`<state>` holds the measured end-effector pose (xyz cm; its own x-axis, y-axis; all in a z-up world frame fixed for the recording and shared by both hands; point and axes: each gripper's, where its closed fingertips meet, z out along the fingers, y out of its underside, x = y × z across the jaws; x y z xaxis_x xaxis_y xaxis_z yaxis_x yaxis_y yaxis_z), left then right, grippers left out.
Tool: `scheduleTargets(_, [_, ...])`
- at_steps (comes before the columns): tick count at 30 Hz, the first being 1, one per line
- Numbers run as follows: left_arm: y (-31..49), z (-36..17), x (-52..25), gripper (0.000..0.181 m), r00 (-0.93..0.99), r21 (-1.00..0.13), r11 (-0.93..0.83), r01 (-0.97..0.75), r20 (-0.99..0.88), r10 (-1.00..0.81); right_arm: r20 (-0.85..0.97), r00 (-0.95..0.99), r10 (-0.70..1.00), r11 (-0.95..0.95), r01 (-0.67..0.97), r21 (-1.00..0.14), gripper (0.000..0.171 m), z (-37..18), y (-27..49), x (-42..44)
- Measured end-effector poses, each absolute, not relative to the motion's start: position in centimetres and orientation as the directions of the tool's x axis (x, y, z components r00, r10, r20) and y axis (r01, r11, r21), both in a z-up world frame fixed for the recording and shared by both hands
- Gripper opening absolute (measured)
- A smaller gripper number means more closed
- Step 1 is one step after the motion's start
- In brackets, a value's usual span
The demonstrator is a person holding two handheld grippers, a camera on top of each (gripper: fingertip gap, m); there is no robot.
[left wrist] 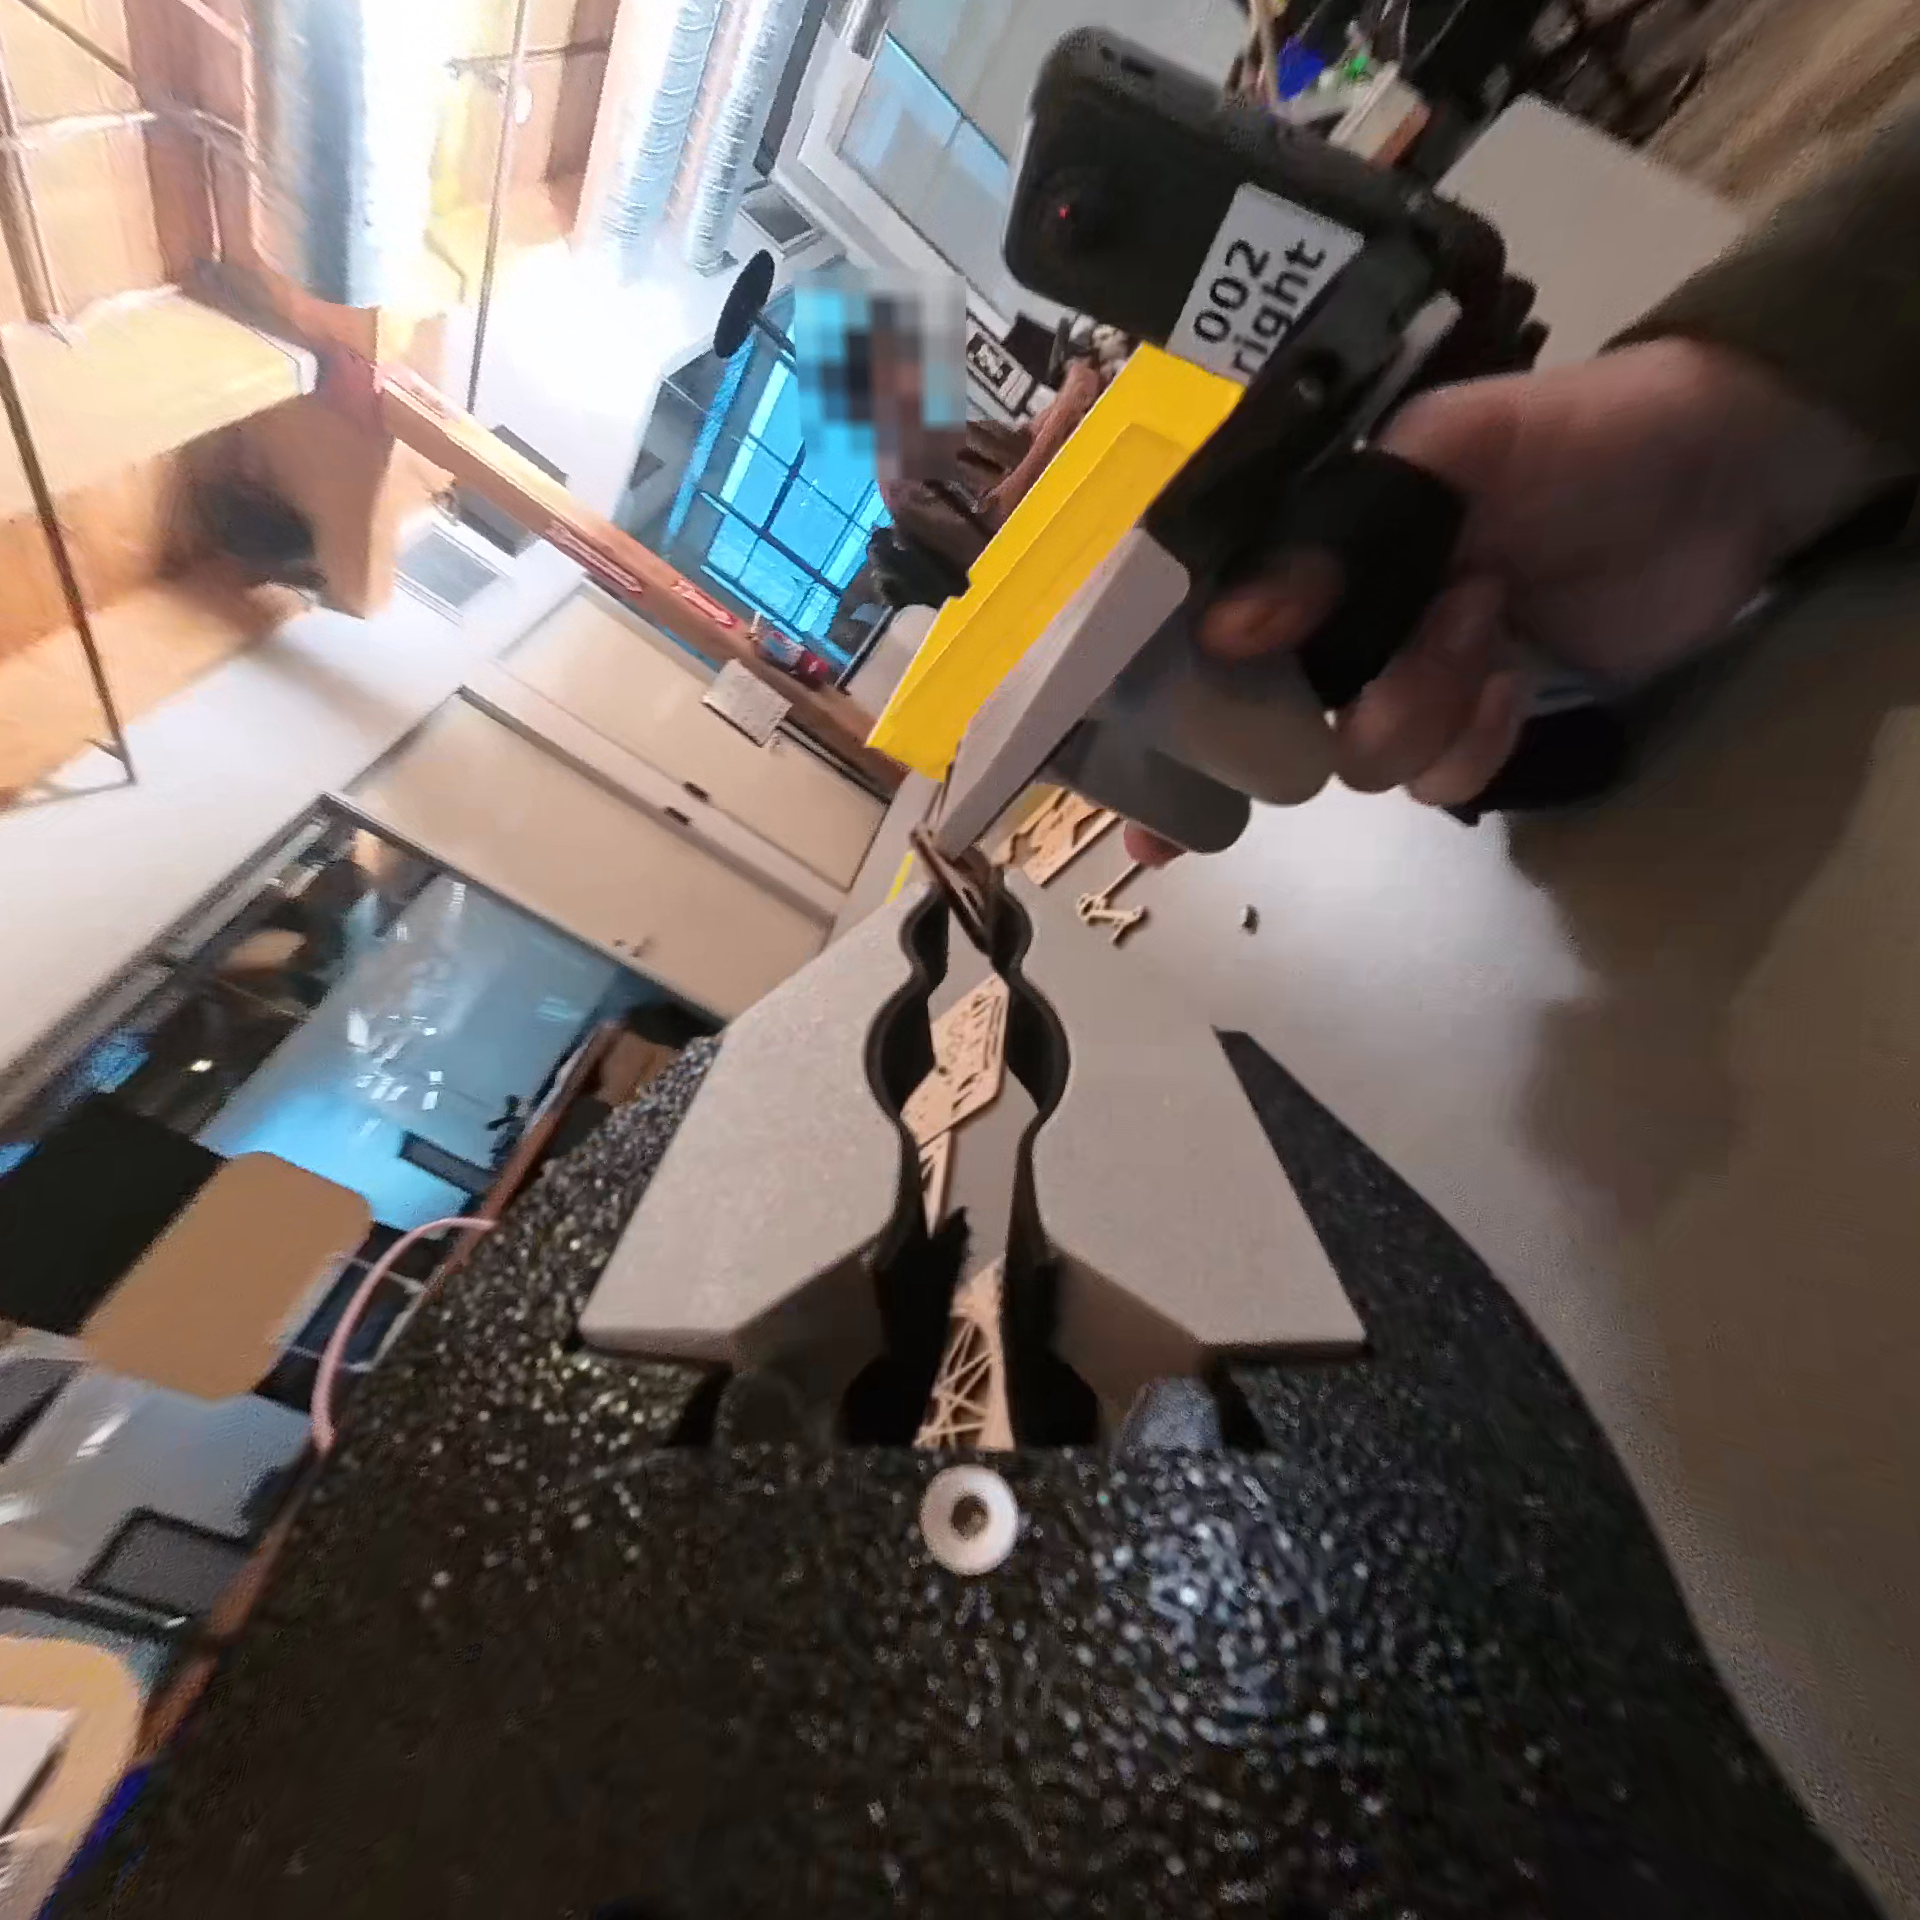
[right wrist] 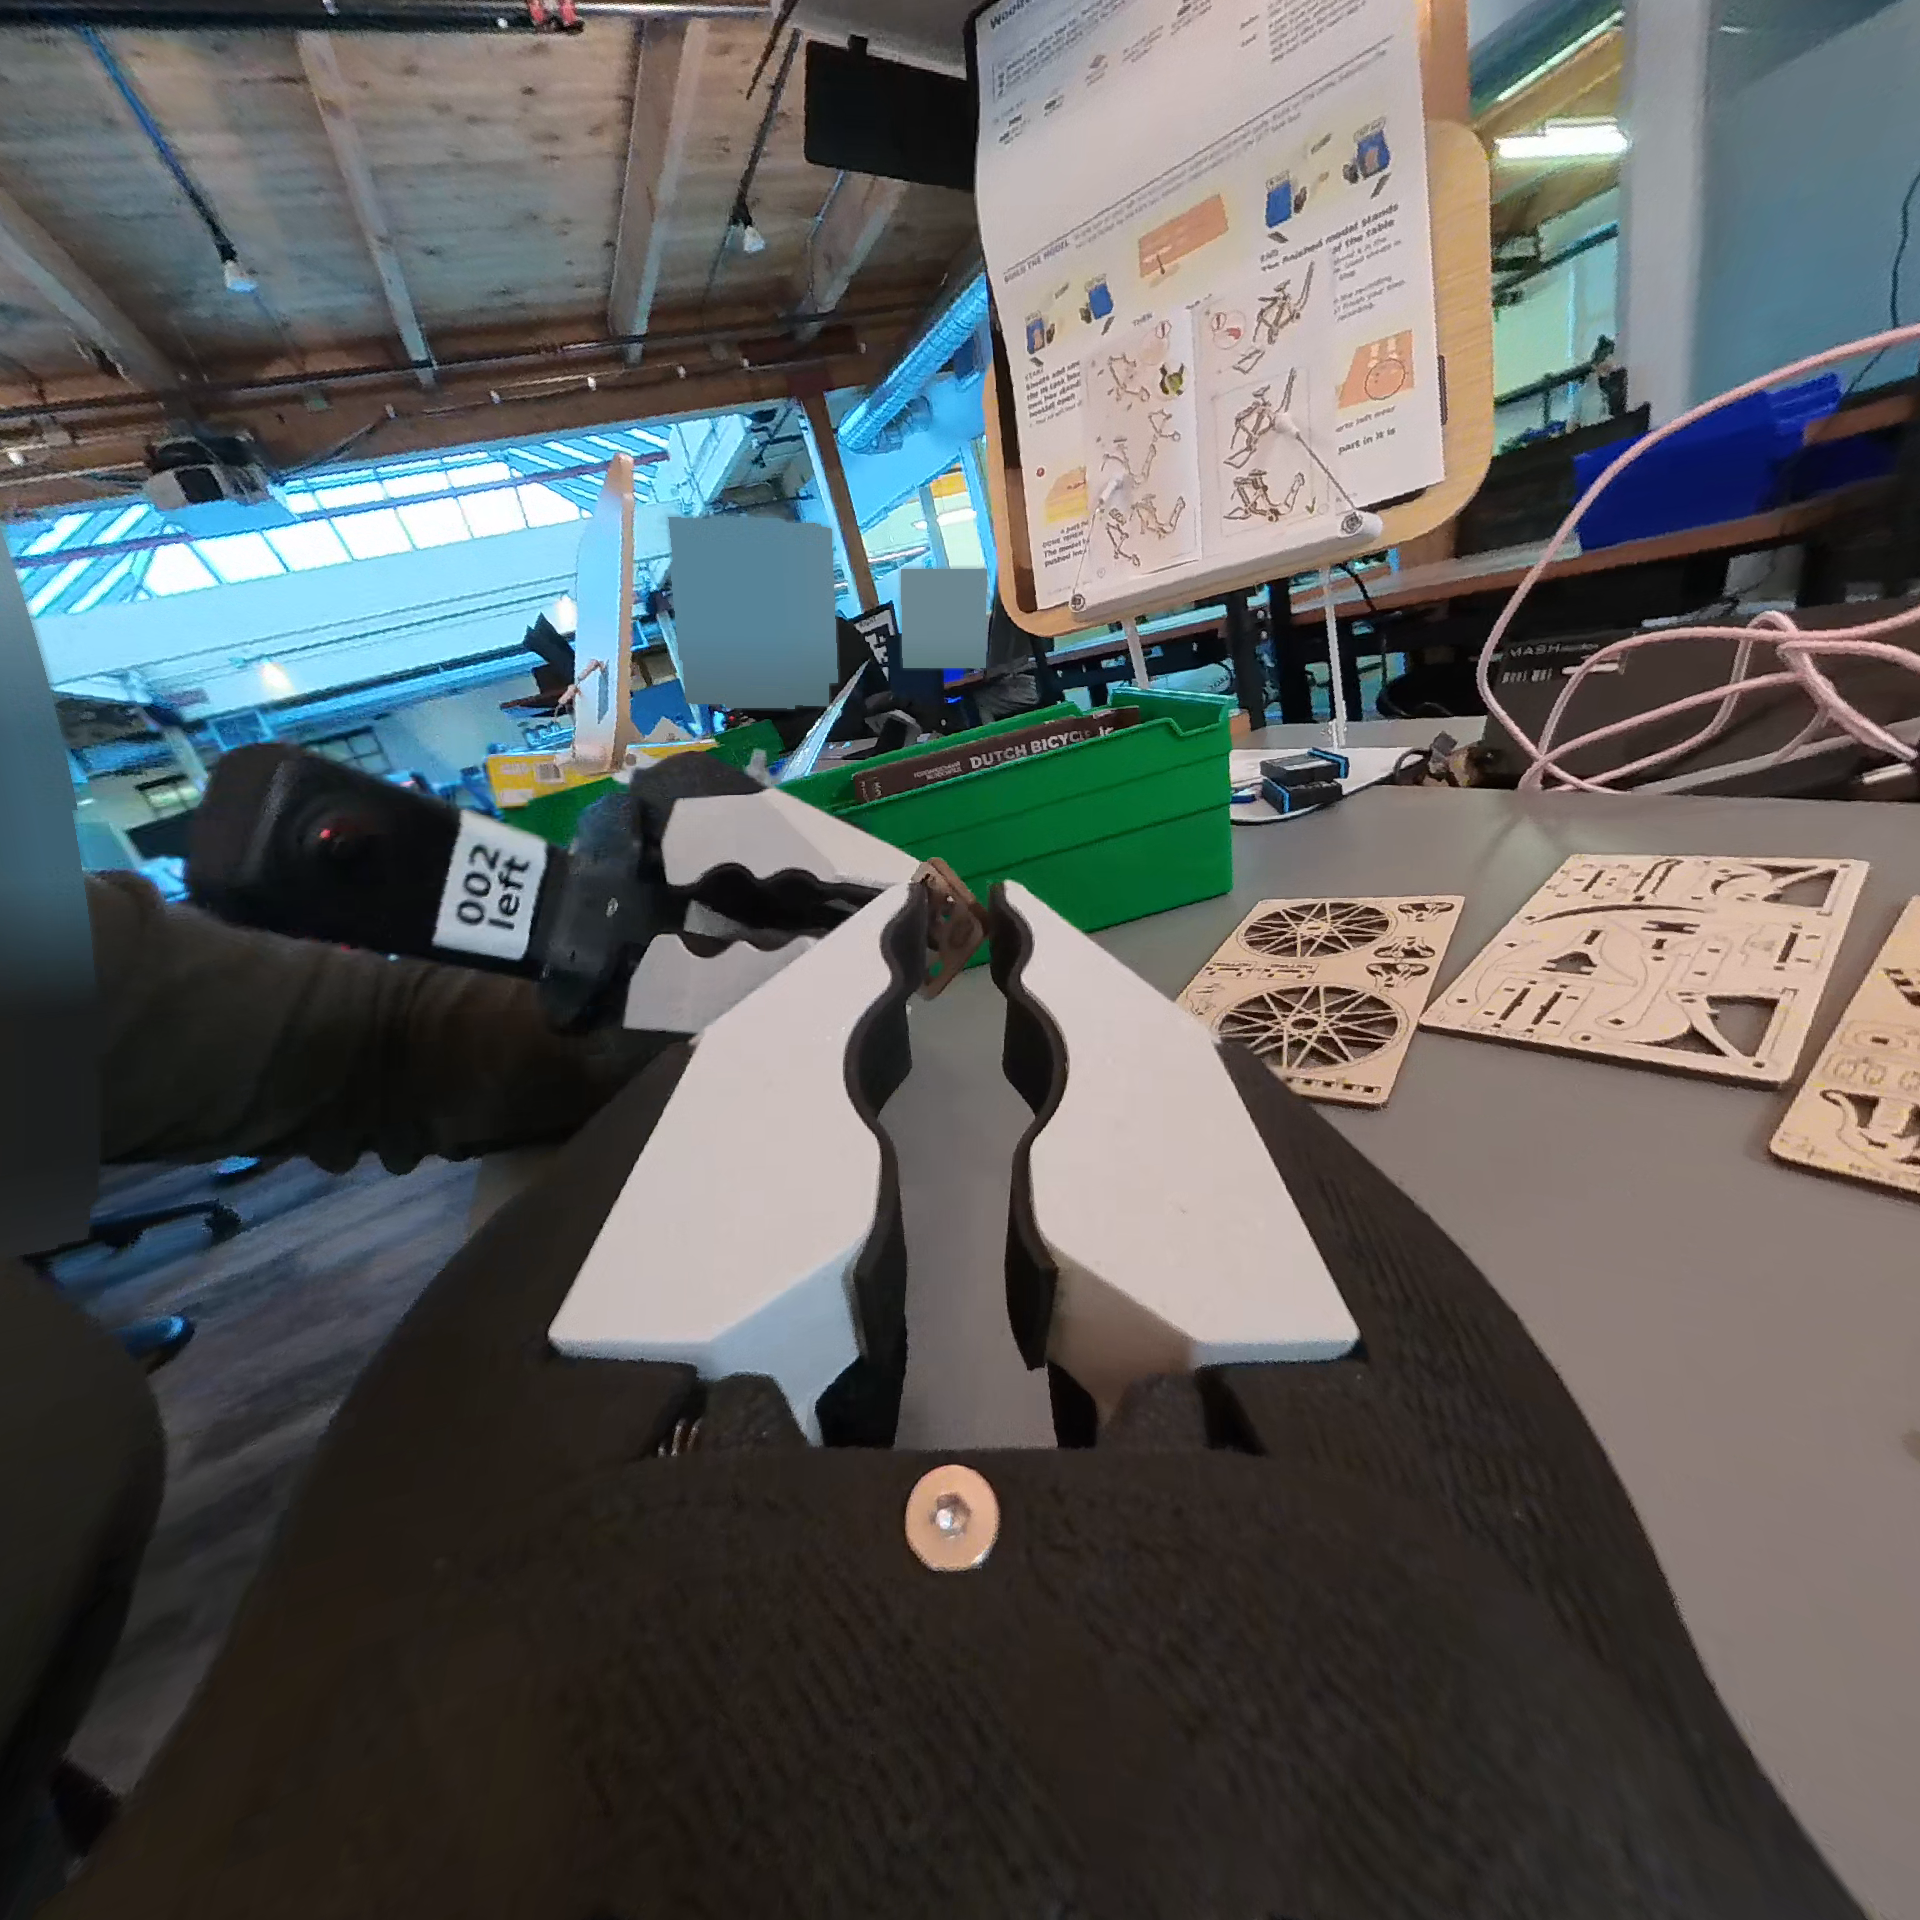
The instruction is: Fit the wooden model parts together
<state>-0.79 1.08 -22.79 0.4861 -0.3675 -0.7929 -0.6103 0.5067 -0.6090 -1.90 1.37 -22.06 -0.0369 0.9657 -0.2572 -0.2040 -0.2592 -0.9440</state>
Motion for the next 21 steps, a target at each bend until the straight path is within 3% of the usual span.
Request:
scheduleTargets(3, [1.34,-22.88,-0.95,0.005,0.487,-0.588,0.500,-0.636,-0.808,-0.330,-0.266,-0.036,0.963,-0.267,-0.208,-0.941,0.010,-22.11,1.53,-1.95])
scheduleTargets(7, [1.34,-22.52,-1.10,0.002,0.616,-0.829,0.398,-0.393,-0.559,-0.555,-0.242,-0.055,0.969,-0.248,-0.220,-0.943,0.011,-21.75,1.32,-2.00])
scheduleTargets(9, [1.29,-22.42,-1.11,0.001,0.628,-0.885,0.361,-0.295,-0.464,-0.624,-0.227,-0.048,0.973,-0.232,-0.224,-0.947,0.010,-21.63,1.28,-2.05])
scheduleTargets(15, [0.94,-22.15,-0.89,0.000,0.626,-0.937,0.310,-0.158,-0.338,-0.702,-0.208,-0.057,0.976,-0.216,-0.233,-0.948,0.009,-21.37,1.02,-1.86])
scheduleTargets(21, [0.82,-22.12,-0.77,0.000,0.628,-0.931,0.330,-0.156,-0.352,-0.694,-0.177,-0.046,0.983,-0.183,-0.225,-0.957,0.009,-21.42,0.91,-1.80])
